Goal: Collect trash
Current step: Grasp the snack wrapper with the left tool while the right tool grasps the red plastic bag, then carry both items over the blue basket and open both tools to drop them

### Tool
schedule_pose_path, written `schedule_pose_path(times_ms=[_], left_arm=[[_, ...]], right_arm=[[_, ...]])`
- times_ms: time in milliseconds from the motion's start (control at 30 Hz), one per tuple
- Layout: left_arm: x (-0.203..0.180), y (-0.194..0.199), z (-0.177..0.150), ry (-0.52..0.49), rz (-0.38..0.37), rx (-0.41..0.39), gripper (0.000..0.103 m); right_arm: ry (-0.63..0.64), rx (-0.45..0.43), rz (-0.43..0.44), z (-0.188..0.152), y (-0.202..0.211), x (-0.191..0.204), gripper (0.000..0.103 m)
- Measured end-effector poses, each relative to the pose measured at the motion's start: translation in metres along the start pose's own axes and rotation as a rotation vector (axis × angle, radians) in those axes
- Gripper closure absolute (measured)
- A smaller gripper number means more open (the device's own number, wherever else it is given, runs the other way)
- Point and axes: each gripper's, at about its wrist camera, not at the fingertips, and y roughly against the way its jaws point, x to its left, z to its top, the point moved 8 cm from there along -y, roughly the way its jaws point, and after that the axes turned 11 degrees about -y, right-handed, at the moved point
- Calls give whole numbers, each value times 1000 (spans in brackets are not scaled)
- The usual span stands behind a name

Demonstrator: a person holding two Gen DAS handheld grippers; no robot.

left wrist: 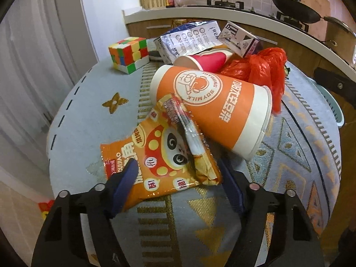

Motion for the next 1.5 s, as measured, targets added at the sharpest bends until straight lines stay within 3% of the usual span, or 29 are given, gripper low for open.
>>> schedule_pose_path(times_ms=[167,267,500,733,800,933,967,1033,1100,1333,1367,1500], left_arm=[[2,5,3,15,-6,-27,77],[9,8,5,57,-13,-49,81],[27,19,17,107,11,-131,95],[48,40,38,168,5,-215,96],[52,45,44,185,-8,-236,96],[55,54,55,185,-9,-264,96],[55,56,58,185,-9,-271,96],[55,59,62,186,-15,-282,96],[55,62,65,180,-10,-293,96],[50,76,74,170,-9,-333,96],[49,78,77,165,-9,-340,96],[44,87,88,149,-20,-367,96]], right_arm=[[-12,33,12,-5,-14,-1,64],[-43,43,-8,1,-21,-16,64],[-77,23,-15,25,-32,-31,47],[-102,61,45,45,-47,-23,39],[-106,92,72,40,-54,-16,33],[-95,177,86,32,-81,-2,33],[-103,194,88,30,-86,-1,34],[-131,222,130,29,-94,0,53],[-141,213,151,33,-90,1,64],[-133,116,181,56,-50,-5,74],[-135,104,185,60,-44,-8,80],[-146,42,183,77,-18,-19,80]])
